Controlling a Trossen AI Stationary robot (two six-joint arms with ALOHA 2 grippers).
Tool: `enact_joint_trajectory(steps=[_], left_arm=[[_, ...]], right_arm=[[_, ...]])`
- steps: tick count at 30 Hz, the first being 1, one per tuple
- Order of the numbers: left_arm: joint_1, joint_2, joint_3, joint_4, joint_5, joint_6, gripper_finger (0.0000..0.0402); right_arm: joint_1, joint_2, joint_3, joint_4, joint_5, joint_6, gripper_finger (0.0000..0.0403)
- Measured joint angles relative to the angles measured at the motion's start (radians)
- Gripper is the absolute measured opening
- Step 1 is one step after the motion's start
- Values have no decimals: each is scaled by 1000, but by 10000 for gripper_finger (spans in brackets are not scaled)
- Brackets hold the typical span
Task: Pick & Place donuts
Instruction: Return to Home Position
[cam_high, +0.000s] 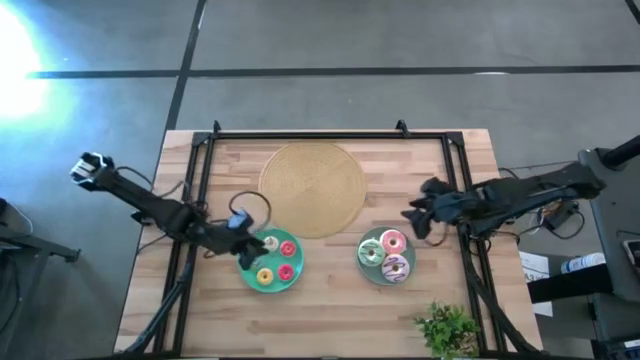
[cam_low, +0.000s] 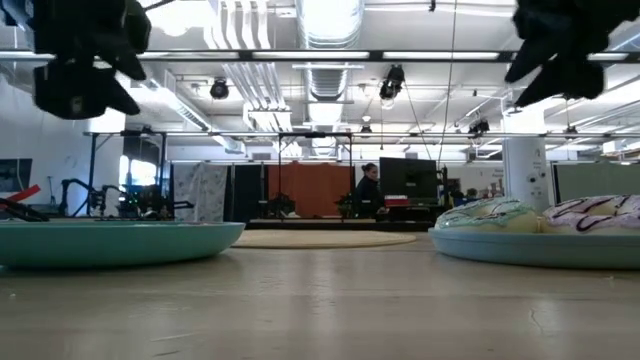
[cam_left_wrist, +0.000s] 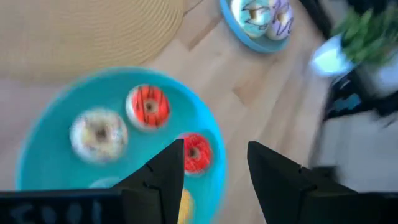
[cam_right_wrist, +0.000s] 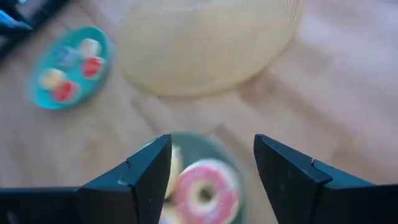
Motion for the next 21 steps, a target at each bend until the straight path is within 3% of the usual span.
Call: enact_joint_trajectory(steps=[2,3,5,9,13,16,21], left_arm=[[-6,-59,-23,10,-6,-75,149],[-15,-82,-34,52,-23,-30,149],[-37,-127,-64,198,-37,169,149],[-11,-201,-175,628,-38,532,149],[58,-243,-325,946,70,672,149],[150,-260,-386,977,148,624,149],[343,-294,-395,953,412,612,149]], right_arm=[[1,-77,-14,-9,-36,90,219],[4,-112,-24,-3,-45,109,219],[6,-168,-45,44,-46,88,219],[7,-250,-85,187,-51,-137,219],[2,-313,-132,303,-43,-245,219],[3,-348,-163,344,-42,-268,219],[2,-382,-223,339,-39,-266,219]])
